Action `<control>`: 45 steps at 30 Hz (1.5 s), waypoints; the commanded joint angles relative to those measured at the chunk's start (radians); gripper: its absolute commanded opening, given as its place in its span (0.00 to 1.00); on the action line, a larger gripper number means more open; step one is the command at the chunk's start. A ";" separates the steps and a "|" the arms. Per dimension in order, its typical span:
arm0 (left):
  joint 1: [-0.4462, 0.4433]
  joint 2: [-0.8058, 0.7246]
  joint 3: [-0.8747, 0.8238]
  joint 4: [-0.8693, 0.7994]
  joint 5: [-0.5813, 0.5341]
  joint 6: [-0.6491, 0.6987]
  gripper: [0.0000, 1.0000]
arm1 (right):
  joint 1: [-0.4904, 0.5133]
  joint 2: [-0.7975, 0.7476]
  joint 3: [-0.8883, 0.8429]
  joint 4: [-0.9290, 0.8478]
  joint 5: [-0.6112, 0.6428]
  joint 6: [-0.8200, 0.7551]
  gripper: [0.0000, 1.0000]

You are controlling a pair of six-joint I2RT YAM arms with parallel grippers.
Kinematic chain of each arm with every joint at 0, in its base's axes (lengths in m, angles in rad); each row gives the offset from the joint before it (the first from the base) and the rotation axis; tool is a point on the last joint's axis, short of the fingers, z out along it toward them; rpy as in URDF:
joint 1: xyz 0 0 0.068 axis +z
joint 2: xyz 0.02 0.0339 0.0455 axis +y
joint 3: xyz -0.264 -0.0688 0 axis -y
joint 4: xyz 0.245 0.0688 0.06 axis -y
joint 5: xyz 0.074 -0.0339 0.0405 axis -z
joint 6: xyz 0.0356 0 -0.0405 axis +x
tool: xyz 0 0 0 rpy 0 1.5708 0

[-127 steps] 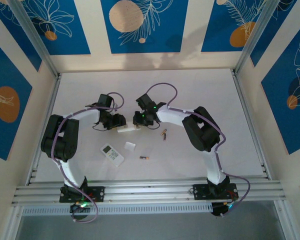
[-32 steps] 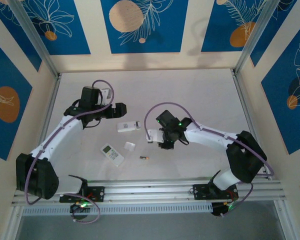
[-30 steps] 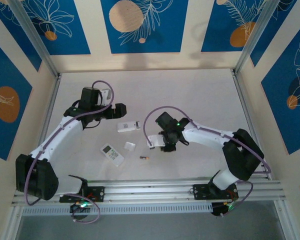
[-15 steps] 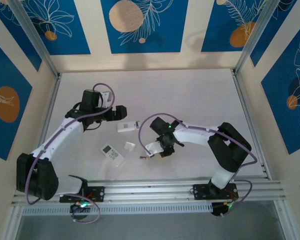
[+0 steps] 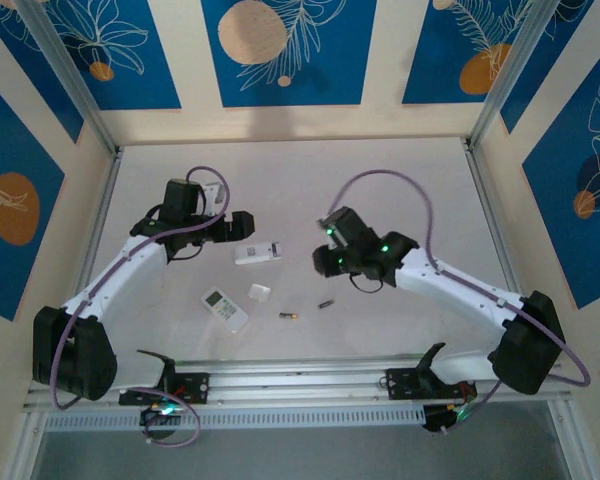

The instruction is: Load the batteries into the remote control

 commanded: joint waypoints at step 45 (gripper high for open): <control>-0.008 0.035 -0.027 -0.006 0.078 -0.008 1.00 | -0.037 0.350 -0.111 -0.008 -0.125 0.762 0.11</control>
